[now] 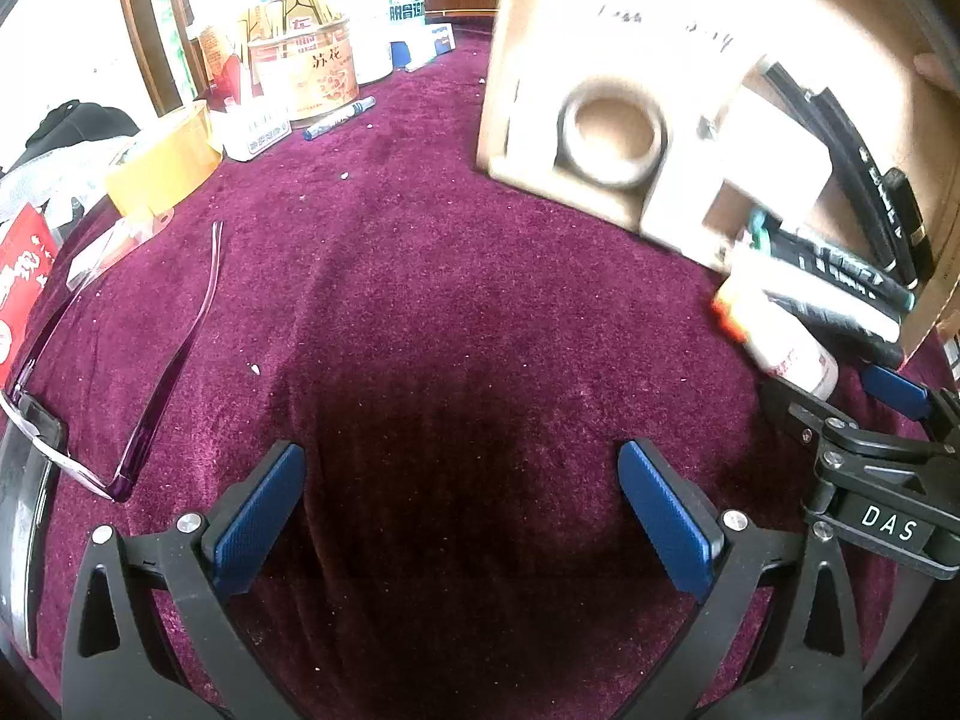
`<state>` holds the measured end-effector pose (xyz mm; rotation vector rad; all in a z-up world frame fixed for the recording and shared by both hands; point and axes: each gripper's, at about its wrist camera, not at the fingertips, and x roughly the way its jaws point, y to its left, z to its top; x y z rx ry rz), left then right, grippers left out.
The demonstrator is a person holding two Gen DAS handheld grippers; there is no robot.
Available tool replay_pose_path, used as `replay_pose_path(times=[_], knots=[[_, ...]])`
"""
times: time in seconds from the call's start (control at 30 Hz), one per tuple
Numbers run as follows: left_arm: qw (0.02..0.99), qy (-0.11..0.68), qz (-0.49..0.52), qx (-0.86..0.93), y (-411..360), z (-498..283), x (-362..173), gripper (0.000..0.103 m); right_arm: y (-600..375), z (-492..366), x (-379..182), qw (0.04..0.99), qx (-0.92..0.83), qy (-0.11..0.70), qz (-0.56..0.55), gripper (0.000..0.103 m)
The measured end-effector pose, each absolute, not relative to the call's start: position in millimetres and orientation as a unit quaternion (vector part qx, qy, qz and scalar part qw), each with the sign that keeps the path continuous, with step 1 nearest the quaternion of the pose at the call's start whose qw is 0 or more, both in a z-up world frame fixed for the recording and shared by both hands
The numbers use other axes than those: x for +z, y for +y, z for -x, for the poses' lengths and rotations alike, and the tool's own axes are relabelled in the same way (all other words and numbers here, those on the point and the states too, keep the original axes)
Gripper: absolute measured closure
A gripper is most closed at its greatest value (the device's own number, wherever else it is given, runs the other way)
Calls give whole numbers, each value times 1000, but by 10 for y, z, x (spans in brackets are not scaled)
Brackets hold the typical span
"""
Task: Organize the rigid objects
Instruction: 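Carry the cardboard tray with the right tool and set it on the table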
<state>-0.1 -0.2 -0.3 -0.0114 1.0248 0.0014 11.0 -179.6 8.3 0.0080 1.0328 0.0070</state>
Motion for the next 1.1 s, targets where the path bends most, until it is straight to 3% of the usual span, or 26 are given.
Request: replay_pose_path(times=[1.1], knots=[[872, 490, 6, 0, -5, 13, 3, 0, -1767, -133, 96, 870, 4, 493, -4, 2]])
